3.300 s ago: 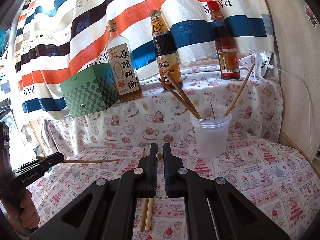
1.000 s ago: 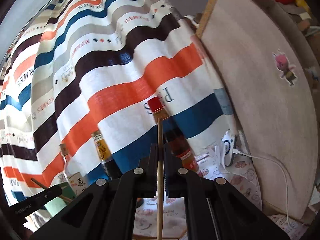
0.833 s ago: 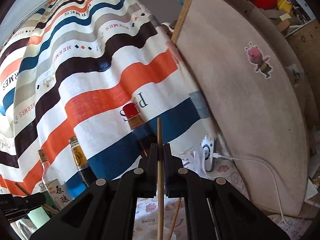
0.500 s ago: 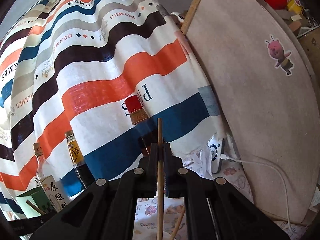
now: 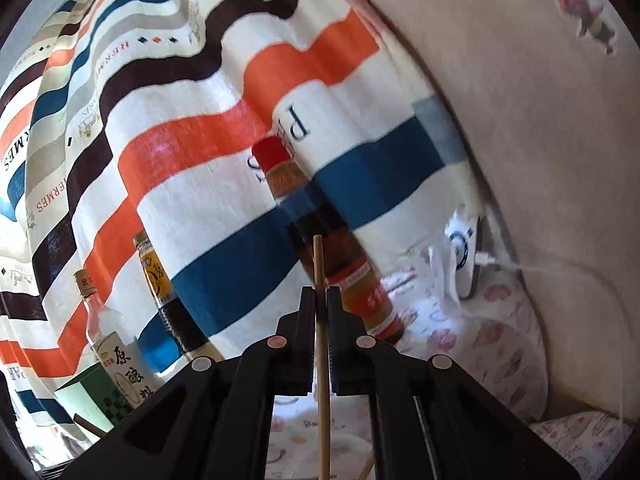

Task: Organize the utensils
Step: 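Lower the chopsticks into the cup and open both tools, then withdraw both tools from the cup back over the loose chopsticks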

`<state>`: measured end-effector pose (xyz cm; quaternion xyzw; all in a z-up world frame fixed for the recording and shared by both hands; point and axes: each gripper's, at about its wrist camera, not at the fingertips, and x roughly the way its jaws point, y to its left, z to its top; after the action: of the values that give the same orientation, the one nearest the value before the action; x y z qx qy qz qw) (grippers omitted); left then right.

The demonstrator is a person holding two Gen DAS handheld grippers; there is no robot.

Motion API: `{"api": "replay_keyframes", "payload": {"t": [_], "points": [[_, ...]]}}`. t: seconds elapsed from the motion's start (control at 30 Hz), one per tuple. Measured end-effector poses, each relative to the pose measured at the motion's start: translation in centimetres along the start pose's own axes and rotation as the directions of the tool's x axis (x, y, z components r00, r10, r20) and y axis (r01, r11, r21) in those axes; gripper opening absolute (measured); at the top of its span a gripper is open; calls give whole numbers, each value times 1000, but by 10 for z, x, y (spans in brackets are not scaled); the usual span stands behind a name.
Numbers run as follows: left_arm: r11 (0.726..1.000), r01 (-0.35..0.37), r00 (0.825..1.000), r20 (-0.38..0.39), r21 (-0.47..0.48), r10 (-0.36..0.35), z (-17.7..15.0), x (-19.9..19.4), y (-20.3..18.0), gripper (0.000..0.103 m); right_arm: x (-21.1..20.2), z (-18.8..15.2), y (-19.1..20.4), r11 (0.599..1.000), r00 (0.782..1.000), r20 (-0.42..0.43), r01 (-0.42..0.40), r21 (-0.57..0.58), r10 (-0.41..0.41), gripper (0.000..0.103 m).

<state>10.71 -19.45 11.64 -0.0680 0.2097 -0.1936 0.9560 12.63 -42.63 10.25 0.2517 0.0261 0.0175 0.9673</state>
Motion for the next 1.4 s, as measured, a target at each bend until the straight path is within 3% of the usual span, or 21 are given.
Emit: {"api": "replay_keyframes", "payload": {"t": [0.1,0.17,0.2,0.27,0.4,0.43,0.47,0.53,0.63,0.73,0.77,0.9,0.97,1.1,1.23,1.33,1.4], "points": [[1000,-25,1000,1,9,25,-3,2,1,6,21,-7,5,998,991,-135,-17,-53,10,6],[1000,-16,1000,9,0,16,-4,2,5,11,34,-13,13,993,971,-237,-64,-101,39,7],[1000,11,999,31,-7,-10,-4,-1,8,17,39,-15,17,988,957,-285,-98,-116,61,7],[1000,-10,995,103,-2,10,-4,-11,14,54,43,-20,24,984,940,-333,-121,-133,71,7],[993,-119,976,184,10,115,2,-39,27,63,39,-21,34,978,927,-359,-164,-129,109,14],[989,-147,970,200,17,141,3,-48,31,69,37,-20,35,977,921,-368,-179,-119,124,27],[985,-167,964,214,32,156,3,-56,34,75,35,-17,36,977,921,-367,-184,-107,133,47],[971,-228,947,248,71,205,3,-74,39,78,24,-10,39,979,934,-327,-185,-88,147,61],[947,-305,911,321,104,259,-2,-104,47,87,5,-2,45,979,945,-298,-175,-101,138,62],[927,-356,883,369,121,291,-8,-133,54,98,-18,-4,50,976,950,-280,-179,-122,139,77],[922,-368,875,382,121,299,-11,-140,56,102,-25,-6,53,975,953,-278,-170,-144,125,77],[908,-403,849,418,119,322,-22,-165,58,103,-55,-9,71,961,961,-264,-151,-231,88,77],[914,-398,844,425,85,328,-29,-179,62,103,-73,-12,84,952,964,-248,-158,-264,91,78],[949,-316,857,424,-20,294,-39,-213,77,103,-107,-23,105,939,953,-265,-220,-263,149,83],[946,-323,848,440,-16,296,-56,-233,87,103,-134,-44,117,941,944,-283,-242,-235,172,84],[943,-331,846,433,-29,311,-76,-237,98,103,-153,-64,122,936,962,-221,-217,-277,158,84],[951,-303,865,400,-69,304,-93,-233,113,103,-159,-79,121,936,974,-184,-183,-300,132,84]]}}
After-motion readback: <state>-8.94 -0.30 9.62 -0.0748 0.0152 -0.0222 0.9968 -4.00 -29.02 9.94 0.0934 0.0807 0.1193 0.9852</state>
